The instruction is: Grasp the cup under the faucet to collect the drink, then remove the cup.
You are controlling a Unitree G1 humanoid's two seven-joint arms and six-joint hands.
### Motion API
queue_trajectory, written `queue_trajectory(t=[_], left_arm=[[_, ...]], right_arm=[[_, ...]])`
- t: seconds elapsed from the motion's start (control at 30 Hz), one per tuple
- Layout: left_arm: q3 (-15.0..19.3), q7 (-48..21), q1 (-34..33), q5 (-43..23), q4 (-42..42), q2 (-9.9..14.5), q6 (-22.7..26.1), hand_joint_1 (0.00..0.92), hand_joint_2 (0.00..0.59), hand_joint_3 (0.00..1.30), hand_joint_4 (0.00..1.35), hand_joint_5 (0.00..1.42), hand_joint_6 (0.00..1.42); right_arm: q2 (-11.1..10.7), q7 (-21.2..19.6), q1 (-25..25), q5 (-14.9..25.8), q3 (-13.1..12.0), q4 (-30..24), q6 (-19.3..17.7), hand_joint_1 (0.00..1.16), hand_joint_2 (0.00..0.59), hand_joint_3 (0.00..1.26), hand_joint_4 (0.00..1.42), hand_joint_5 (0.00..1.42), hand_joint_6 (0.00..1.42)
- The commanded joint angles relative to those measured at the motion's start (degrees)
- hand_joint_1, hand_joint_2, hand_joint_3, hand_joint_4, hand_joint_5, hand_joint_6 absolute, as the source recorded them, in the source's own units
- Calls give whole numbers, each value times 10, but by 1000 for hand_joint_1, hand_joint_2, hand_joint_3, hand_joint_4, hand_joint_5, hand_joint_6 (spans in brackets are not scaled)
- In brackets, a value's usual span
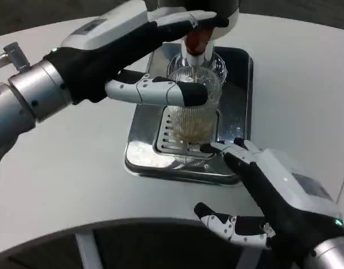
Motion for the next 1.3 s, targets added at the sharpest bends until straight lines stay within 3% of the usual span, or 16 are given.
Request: queue_trajectory(t=[0.03,0.27,0.57,0.97,1.3], left_arm=[[-19,-22,22,21,2,12,1,0,27,250,89,170,0],[-19,-20,21,21,4,11,1,0,27,250,89,170,0],[-22,-20,24,25,1,13,-2,0,27,251,96,170,0],[-23,-20,26,31,-6,15,-4,0,27,251,98,170,0],[-22,-19,30,34,-4,17,-8,0,27,251,98,170,0]], right_arm=[[5,-21,-4,-5,-2,12,1,895,221,194,155,92,114],[8,-47,-16,29,-35,35,14,915,184,203,192,161,207],[21,-66,-34,79,-59,54,46,907,177,170,182,171,224],[37,-104,-49,138,-69,80,85,887,182,133,174,150,234],[46,-171,-61,199,-73,129,77,884,176,123,174,159,250]])
